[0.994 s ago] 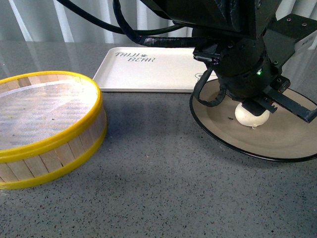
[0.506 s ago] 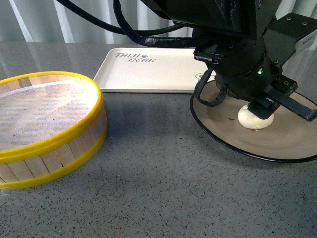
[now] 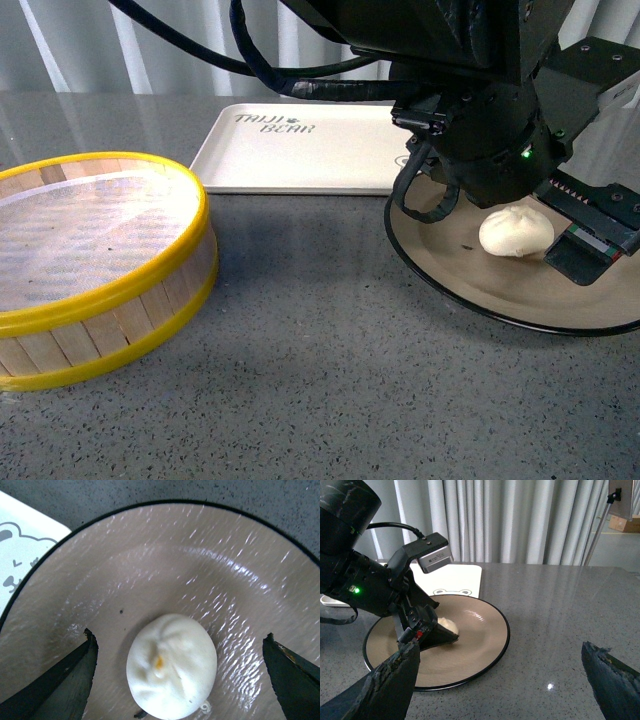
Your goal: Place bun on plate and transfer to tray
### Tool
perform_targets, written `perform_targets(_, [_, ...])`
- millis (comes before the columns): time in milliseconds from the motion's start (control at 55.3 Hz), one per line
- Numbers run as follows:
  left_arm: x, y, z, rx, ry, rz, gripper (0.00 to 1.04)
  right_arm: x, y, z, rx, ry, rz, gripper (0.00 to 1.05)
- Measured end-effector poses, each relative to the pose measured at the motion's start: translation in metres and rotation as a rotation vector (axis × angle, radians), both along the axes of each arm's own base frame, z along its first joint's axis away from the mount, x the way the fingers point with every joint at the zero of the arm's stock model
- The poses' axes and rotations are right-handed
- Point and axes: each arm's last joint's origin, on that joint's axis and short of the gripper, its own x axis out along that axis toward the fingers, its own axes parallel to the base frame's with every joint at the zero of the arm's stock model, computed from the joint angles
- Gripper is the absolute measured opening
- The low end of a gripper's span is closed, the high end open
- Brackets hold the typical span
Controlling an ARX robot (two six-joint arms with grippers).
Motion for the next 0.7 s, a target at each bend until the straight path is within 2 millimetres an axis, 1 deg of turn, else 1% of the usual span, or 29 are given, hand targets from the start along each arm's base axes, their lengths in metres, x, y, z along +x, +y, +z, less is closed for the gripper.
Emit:
perform_targets(271, [0.007, 0.007, 0.012, -0.039, 0.003, 0.022, 0.98, 0.0, 0.0, 0.0, 0.0, 0.0, 0.0, 0.96])
perform_targets(452, [0.017, 0.021, 0.023, -0.08, 0.01, 0.064, 0.98, 0.0, 0.0, 0.0, 0.0, 0.0, 0.0, 0.96])
perform_targets(524, [0.024, 0.033, 0.034, -0.112, -0.013, 0.098, 0.98, 0.0, 0.0, 0.0, 0.0, 0.0, 0.0, 0.96])
perform_targets(578, [0.032, 0.046, 0.047, -0.142, -0.043, 0.144, 0.98, 0.0, 0.0, 0.0, 0.0, 0.0, 0.0, 0.96])
perform_targets(615, [0.035, 0.052, 0.052, -0.154, -0.052, 0.165, 0.98, 0.0, 0.0, 0.0, 0.0, 0.0, 0.0, 0.96])
perform_targets(651, [0.04, 0.067, 0.063, -0.179, -0.076, 0.211, 0.98, 0.0, 0.0, 0.0, 0.0, 0.0, 0.0, 0.96])
perform_targets(705, [0.046, 0.084, 0.074, -0.201, -0.101, 0.255, 0.98, 0.0, 0.0, 0.0, 0.0, 0.0, 0.0, 0.96])
